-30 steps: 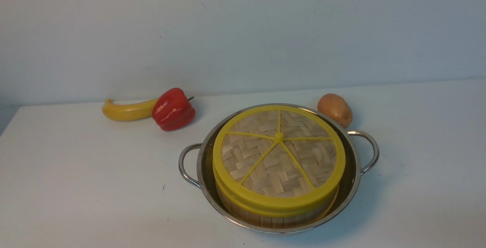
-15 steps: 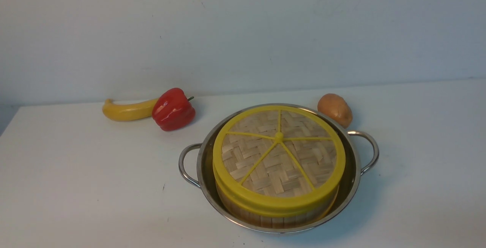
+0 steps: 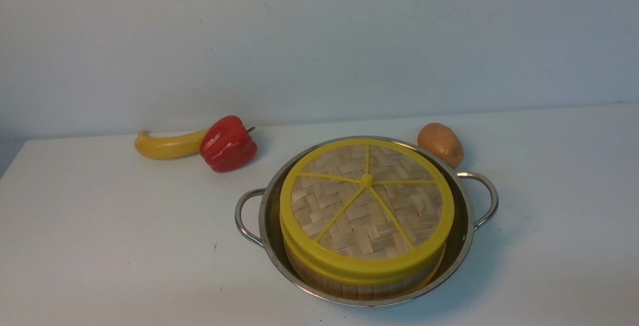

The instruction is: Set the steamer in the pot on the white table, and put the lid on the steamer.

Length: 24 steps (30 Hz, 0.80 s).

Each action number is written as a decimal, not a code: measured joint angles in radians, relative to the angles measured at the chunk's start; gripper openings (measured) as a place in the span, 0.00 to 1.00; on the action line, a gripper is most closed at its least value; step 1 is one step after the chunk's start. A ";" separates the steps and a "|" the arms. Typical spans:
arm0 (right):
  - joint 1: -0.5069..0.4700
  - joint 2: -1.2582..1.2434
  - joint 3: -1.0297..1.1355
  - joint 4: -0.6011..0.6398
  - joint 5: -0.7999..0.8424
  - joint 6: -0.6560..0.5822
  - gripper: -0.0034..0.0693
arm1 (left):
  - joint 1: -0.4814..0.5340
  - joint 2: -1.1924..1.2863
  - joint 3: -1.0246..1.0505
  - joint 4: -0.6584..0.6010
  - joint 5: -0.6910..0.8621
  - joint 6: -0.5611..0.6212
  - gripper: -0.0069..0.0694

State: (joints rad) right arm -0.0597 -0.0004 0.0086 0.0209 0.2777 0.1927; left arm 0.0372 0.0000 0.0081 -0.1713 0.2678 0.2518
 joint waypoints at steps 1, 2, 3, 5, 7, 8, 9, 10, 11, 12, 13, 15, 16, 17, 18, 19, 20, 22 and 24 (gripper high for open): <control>0.000 0.000 0.000 0.000 0.000 0.000 0.39 | 0.000 0.000 0.000 0.000 0.000 0.000 0.37; 0.000 0.000 0.000 0.000 0.000 0.000 0.39 | 0.000 0.000 0.000 0.000 0.000 0.000 0.37; 0.000 0.000 0.000 0.000 0.000 0.000 0.39 | 0.000 0.000 0.000 0.000 0.000 0.000 0.37; 0.000 0.000 0.000 0.000 0.000 0.000 0.39 | 0.000 0.000 0.000 0.000 0.000 -0.001 0.37; 0.000 0.000 0.000 0.000 0.000 0.000 0.39 | 0.000 0.000 0.000 0.000 0.000 -0.001 0.38; 0.000 0.000 0.000 0.000 0.000 0.000 0.39 | 0.000 0.000 0.000 0.000 0.000 -0.001 0.38; 0.000 0.000 0.000 0.000 0.000 0.000 0.39 | 0.000 0.000 0.000 0.000 0.000 -0.001 0.38; 0.000 0.000 0.000 0.000 0.000 0.000 0.39 | 0.000 0.000 0.000 0.000 0.000 -0.001 0.39; 0.000 0.000 0.000 0.000 0.000 0.000 0.39 | 0.000 0.000 0.000 0.000 0.000 -0.001 0.39; 0.000 0.000 0.000 0.000 0.000 0.000 0.39 | 0.000 0.000 0.000 0.000 0.000 -0.001 0.39; 0.000 0.000 0.000 0.000 0.000 0.000 0.39 | 0.000 0.000 0.000 0.000 0.000 -0.001 0.39; 0.000 0.000 0.000 0.000 0.000 0.000 0.39 | 0.000 0.000 0.000 0.000 0.000 -0.001 0.39; 0.000 0.000 0.000 0.000 0.000 0.000 0.39 | 0.000 0.000 0.000 0.000 0.000 -0.001 0.39; 0.000 0.000 0.000 0.000 0.000 0.000 0.39 | 0.000 0.000 0.000 0.000 0.000 -0.001 0.39; 0.000 0.000 0.000 0.000 0.000 0.000 0.39 | 0.000 0.000 0.000 0.000 0.000 -0.001 0.39; 0.000 0.000 0.000 0.000 0.000 0.000 0.39 | 0.000 0.000 0.000 0.000 0.000 -0.001 0.39; 0.000 0.000 0.000 0.000 0.000 0.000 0.39 | 0.000 0.000 0.000 0.000 0.000 -0.001 0.40; 0.000 0.000 0.000 0.000 0.000 0.000 0.39 | 0.000 0.000 0.000 0.000 0.000 -0.001 0.41; 0.000 0.000 0.000 0.000 0.000 0.000 0.39 | 0.000 0.000 0.000 0.000 0.000 -0.001 0.41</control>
State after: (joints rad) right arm -0.0597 -0.0004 0.0086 0.0209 0.2777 0.1924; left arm 0.0372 0.0000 0.0081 -0.1716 0.2678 0.2509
